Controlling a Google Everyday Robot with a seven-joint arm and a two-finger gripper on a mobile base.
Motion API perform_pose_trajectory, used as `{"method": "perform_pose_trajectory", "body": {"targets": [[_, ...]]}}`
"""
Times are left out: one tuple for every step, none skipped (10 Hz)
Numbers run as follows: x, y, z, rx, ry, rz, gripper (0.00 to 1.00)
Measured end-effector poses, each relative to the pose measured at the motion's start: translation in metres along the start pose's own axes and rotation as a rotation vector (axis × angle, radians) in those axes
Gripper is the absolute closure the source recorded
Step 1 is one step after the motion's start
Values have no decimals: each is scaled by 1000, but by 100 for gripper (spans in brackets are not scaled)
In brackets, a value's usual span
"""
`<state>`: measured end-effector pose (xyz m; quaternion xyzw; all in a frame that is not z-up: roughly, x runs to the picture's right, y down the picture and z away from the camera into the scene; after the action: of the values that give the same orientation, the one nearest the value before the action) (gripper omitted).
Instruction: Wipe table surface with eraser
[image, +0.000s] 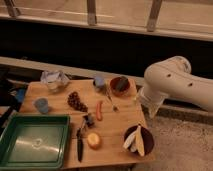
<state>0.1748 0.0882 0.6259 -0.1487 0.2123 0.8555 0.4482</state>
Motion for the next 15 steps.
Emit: {"method": "perform_pose_trajectory", "body": {"targets": [[0, 0, 0, 0, 0, 0, 35], [0, 0, 0, 0, 0, 0, 35], [0, 0, 0, 0, 0, 0, 35], [0, 0, 0, 0, 0, 0, 35], [0, 0, 0, 0, 0, 0, 35], [0, 0, 0, 0, 0, 0, 35], [0, 0, 0, 0, 1, 0, 35], [0, 0, 0, 0, 1, 0, 35], [0, 0, 0, 0, 1, 0, 35], [0, 0, 0, 0, 1, 0, 35], [0, 0, 0, 0, 1, 0, 35], [0, 0, 0, 0, 1, 0, 35], [0, 0, 0, 0, 1, 0, 35], [1, 0, 0, 3, -3, -1, 35], [-1, 1, -2, 8, -22, -15, 35]]}}
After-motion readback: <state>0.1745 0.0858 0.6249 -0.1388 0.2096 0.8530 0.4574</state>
